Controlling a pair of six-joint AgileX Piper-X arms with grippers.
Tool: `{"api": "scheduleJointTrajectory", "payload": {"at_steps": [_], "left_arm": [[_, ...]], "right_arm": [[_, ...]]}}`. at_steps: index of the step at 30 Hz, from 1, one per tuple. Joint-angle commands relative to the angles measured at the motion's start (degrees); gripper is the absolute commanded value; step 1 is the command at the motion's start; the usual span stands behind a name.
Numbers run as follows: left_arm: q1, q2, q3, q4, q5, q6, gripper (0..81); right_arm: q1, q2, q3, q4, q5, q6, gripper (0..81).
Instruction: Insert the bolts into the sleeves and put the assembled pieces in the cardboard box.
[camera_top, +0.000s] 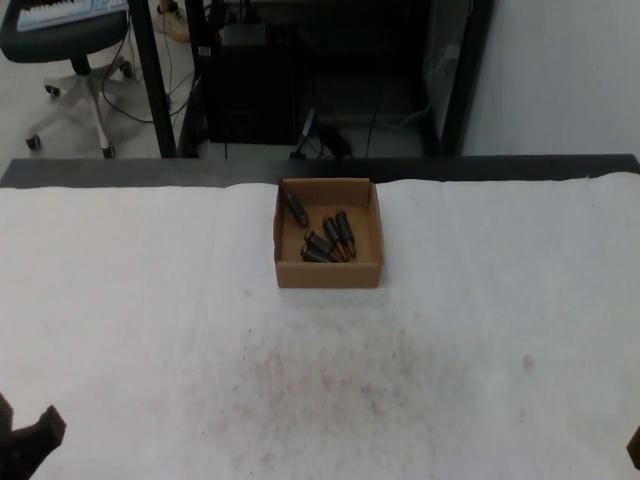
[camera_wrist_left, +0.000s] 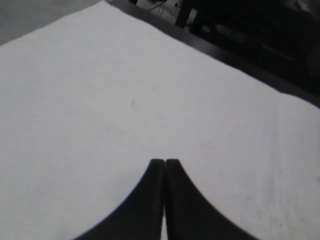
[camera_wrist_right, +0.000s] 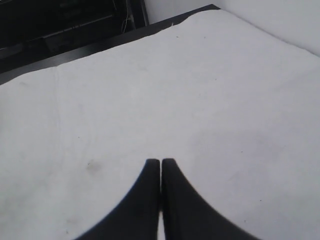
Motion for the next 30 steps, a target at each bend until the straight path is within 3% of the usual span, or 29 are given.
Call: {"api": "scheduleJointTrajectory", "payload": {"at_steps": [1,5,11,30], "left_arm": [[-0.1,-0.2,-0.5,-1.8,-0.1,-0.1,0.3],[-0.1,-0.2,-0.5,1.0,-0.1,-0.1,0.3],[-0.1,-0.2,-0.5,16.1,-0.1,-0.3,0.3],[-0.1,-0.2,-0.5,15.9,-0.1,-0.5,0.3]], "right_arm": [[0.0,-0.4,-0.4,-1.3,0.2,0.4,0.8],[0.0,-0.4,-0.4,4.7,0.2,0.4,0.8],[0.0,-0.4,-0.4,9.5,0.2,0.4,0.8],[0.0,-0.4,-0.4,9.6,0.2,0.4,0.8]]}}
